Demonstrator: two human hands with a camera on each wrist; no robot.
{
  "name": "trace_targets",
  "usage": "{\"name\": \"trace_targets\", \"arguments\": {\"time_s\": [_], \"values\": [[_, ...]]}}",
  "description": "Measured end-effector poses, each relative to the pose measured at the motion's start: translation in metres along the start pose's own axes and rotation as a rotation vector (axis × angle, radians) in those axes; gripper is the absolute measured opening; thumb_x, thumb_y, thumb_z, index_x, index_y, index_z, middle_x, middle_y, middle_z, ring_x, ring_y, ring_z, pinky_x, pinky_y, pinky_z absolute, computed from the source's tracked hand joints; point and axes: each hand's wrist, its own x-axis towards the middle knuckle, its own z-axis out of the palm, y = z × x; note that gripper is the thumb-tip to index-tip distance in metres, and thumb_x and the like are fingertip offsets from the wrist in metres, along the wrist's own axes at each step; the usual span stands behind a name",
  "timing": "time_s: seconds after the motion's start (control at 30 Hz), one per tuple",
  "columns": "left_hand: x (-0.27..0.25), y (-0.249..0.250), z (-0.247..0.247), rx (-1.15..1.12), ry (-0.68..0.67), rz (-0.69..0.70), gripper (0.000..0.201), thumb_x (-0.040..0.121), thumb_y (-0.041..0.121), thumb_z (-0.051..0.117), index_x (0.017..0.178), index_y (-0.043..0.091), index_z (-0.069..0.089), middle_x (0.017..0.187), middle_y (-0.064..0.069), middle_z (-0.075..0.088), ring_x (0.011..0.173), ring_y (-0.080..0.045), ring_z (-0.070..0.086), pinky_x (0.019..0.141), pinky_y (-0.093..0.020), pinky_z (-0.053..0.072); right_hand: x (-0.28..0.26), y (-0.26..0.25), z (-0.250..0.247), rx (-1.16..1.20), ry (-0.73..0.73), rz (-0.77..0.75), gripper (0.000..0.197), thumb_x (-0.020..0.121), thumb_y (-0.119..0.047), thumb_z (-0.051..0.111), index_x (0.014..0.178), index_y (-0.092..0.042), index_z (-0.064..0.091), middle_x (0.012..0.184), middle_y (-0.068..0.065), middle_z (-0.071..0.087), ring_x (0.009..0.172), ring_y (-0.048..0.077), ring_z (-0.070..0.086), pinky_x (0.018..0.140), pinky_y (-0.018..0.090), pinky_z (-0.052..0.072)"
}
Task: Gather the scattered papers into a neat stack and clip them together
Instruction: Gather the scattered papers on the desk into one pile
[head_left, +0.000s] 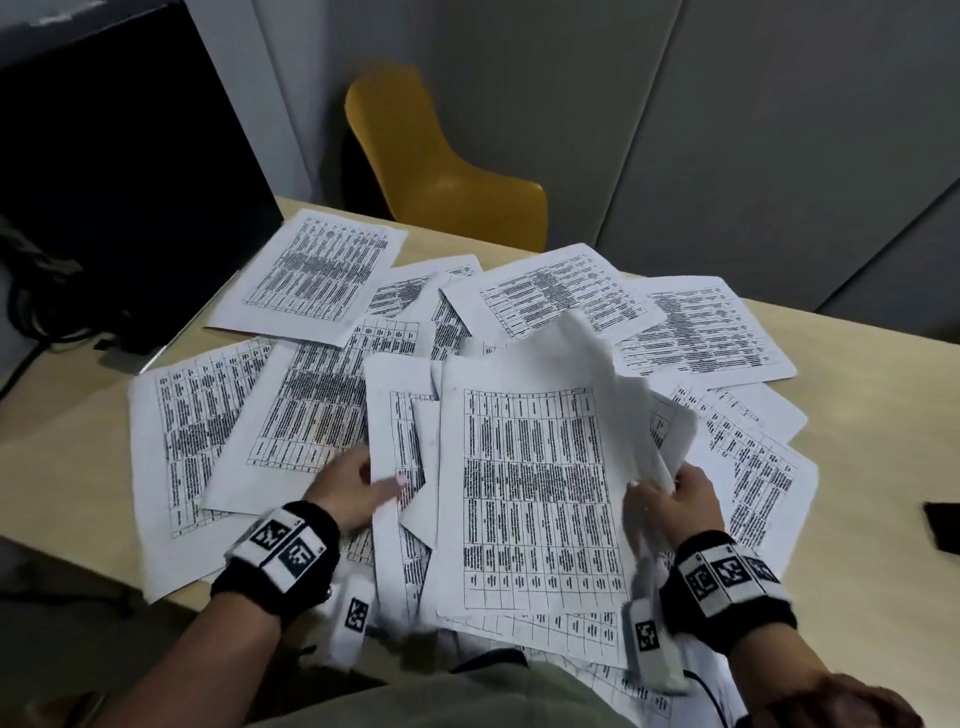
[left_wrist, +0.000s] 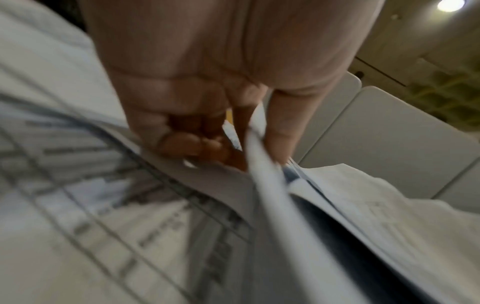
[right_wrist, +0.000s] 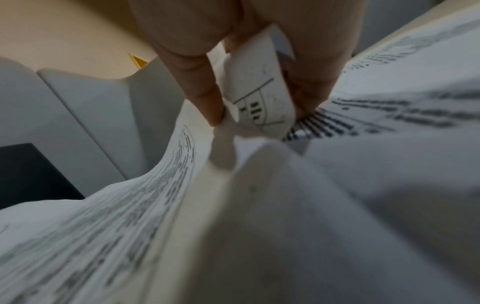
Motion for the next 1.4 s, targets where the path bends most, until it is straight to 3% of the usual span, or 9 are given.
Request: {"name": "trace_targets", "arguments": {"time_s": [0.13, 0.33, 0.43, 0.57, 0.67, 0.93, 1.07, 1.23, 1.4], "values": [[0.014, -0.003, -0.033, 0.316, 0.461, -0.086, 0.080, 0.080, 0.053, 0.059, 0.143, 0.033, 0.015, 0.154, -0.011, 0.023, 0.139, -0.039, 0.023, 0.107, -0.061, 0.029, 0.002, 0.001, 0.001, -0.029, 0.040, -0.001, 0.031, 0.079, -0.004, 0.066, 0.107, 0.005, 0.059, 0.078, 0.011, 0.063, 0.076, 0.030, 0.065, 0.071, 0.039, 0.054], [0.004, -0.015, -0.028, 0.628, 0.052, -0.240, 0.079, 0.085, 0.071, 0.019, 0.146, 0.033, -0.015, 0.152, -0.011, -0.030, 0.140, -0.039, -0.023, 0.111, -0.060, -0.008, 0.000, -0.002, 0.004, -0.023, 0.006, 0.006, 0.034, 0.083, -0.006, 0.062, 0.114, 0.003, 0.054, 0.086, 0.013, 0.061, 0.083, 0.031, 0.063, 0.078, 0.040, 0.052], [-0.015, -0.017, -0.007, 0.781, -0.036, -0.169, 0.080, 0.084, 0.073, 0.018, 0.147, 0.032, -0.008, 0.156, -0.013, -0.020, 0.143, -0.037, -0.017, 0.111, -0.057, -0.010, -0.002, -0.002, 0.006, -0.026, -0.009, 0.028, 0.034, 0.083, -0.007, 0.061, 0.116, 0.000, 0.053, 0.089, 0.013, 0.062, 0.087, 0.033, 0.064, 0.085, 0.049, 0.052], [-0.013, -0.015, -0.016, 0.599, 0.339, 0.009, 0.065, 0.083, 0.057, 0.050, 0.139, 0.029, 0.031, 0.149, -0.010, 0.030, 0.137, -0.034, 0.024, 0.112, -0.055, 0.020, -0.007, -0.002, 0.005, -0.002, -0.035, 0.037, 0.031, 0.083, -0.003, 0.059, 0.113, -0.003, 0.055, 0.075, 0.003, 0.058, 0.077, 0.027, 0.060, 0.070, 0.035, 0.051], [0.002, -0.008, -0.033, 0.237, 0.482, -0.101, 0.078, 0.078, 0.049, 0.064, 0.141, 0.024, 0.025, 0.146, -0.014, 0.027, 0.133, -0.039, 0.026, 0.106, -0.058, 0.030, -0.006, 0.000, 0.005, -0.013, -0.027, 0.045, 0.030, 0.081, -0.003, 0.060, 0.110, -0.003, 0.057, 0.075, 0.004, 0.060, 0.077, 0.027, 0.060, 0.072, 0.034, 0.050], [0.000, -0.020, -0.040, -0.010, 0.323, -0.107, 0.048, 0.083, 0.020, 0.067, 0.126, 0.008, 0.048, 0.115, -0.010, 0.061, 0.091, -0.028, 0.058, 0.081, -0.034, 0.045, -0.001, 0.003, 0.002, 0.009, -0.011, 0.067, 0.030, 0.081, -0.002, 0.060, 0.111, 0.001, 0.057, 0.085, 0.014, 0.063, 0.073, 0.024, 0.058, 0.063, 0.026, 0.044], [-0.007, -0.035, -0.046, -0.282, 0.155, -0.119, 0.010, 0.088, 0.010, 0.059, 0.094, 0.018, 0.061, 0.109, -0.015, 0.066, 0.100, -0.032, 0.061, 0.095, -0.052, 0.045, -0.001, -0.001, -0.002, -0.023, -0.131, 0.102, 0.030, 0.078, -0.005, 0.069, 0.105, -0.004, 0.055, 0.088, 0.010, 0.062, 0.076, 0.023, 0.059, 0.068, 0.030, 0.049], [-0.021, -0.038, -0.046, -0.453, 0.032, -0.141, 0.023, 0.090, -0.002, 0.049, 0.113, -0.003, 0.056, 0.109, -0.025, 0.065, 0.102, -0.040, 0.062, 0.085, -0.052, 0.051, -0.010, -0.001, -0.001, -0.151, -0.234, 0.092, 0.021, 0.077, -0.011, 0.072, 0.082, -0.005, 0.052, 0.075, 0.009, 0.060, 0.072, 0.026, 0.060, 0.060, 0.030, 0.050], [-0.025, -0.042, -0.055, -0.587, 0.045, -0.117, 0.017, 0.092, -0.005, 0.042, 0.096, 0.003, 0.056, 0.070, -0.010, 0.072, 0.068, -0.027, 0.068, 0.058, -0.036, 0.056, -0.011, 0.001, -0.013, 0.386, -0.142, 0.244, 0.024, 0.078, 0.000, 0.068, 0.093, 0.000, 0.049, 0.089, 0.021, 0.060, 0.073, 0.031, 0.059, 0.061, 0.036, 0.049]]}}
